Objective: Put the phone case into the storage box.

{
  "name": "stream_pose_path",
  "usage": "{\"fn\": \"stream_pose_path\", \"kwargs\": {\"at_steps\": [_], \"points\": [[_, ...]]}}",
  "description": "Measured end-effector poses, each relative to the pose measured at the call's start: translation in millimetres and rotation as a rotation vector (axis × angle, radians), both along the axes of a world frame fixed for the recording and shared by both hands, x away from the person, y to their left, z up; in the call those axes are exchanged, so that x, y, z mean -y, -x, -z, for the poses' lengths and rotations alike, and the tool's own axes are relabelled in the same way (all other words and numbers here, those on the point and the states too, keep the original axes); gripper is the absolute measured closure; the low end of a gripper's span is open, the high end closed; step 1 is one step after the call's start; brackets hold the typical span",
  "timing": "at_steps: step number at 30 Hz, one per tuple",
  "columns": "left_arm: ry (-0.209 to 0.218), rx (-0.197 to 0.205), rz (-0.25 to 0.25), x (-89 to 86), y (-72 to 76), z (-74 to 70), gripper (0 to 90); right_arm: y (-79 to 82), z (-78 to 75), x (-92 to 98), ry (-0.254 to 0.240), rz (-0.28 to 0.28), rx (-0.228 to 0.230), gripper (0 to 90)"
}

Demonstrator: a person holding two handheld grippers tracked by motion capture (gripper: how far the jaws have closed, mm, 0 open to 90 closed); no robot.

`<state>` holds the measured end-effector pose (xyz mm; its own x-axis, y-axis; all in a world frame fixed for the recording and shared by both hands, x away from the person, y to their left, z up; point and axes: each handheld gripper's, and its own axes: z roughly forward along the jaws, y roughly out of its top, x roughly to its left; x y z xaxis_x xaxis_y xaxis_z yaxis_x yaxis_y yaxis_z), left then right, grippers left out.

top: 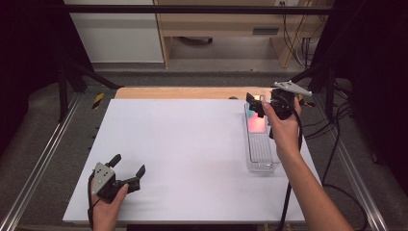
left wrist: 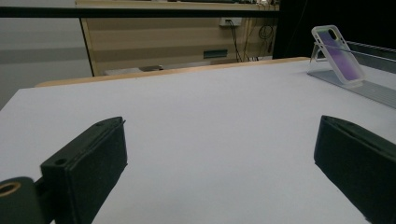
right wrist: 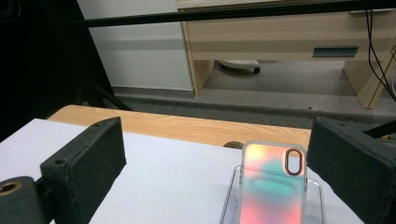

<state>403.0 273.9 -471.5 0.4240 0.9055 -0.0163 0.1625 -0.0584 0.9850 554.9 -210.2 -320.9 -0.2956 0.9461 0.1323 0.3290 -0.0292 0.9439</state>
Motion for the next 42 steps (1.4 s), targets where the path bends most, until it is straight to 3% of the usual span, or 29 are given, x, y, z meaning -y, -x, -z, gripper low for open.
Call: {"fn": "stream_pose_path", "kwargs": {"at_steps": [18,28,36,42], "points": [[0.02,0.028,-0.012,-3.6,6.8,-7.3,2.2,35.4,-18.9,11.4,0.018,-0.064,0.062,3.4],[0.041,0.03,-0.021,-12.8,11.7,-11.0,2.3,47.9,-19.3,10.9,0.043,-0.091,0.081,3.4],[0.018,0.033,-0.017,-19.7,15.4,-17.1,2.3,59.8,-24.5,16.9,0.038,-0.092,0.11,4.0],[0.014,0.034,-0.028,-28.7,19.4,-10.5,1.9,69.3,-27.6,23.8,0.037,-0.093,0.134,4.2]]}}
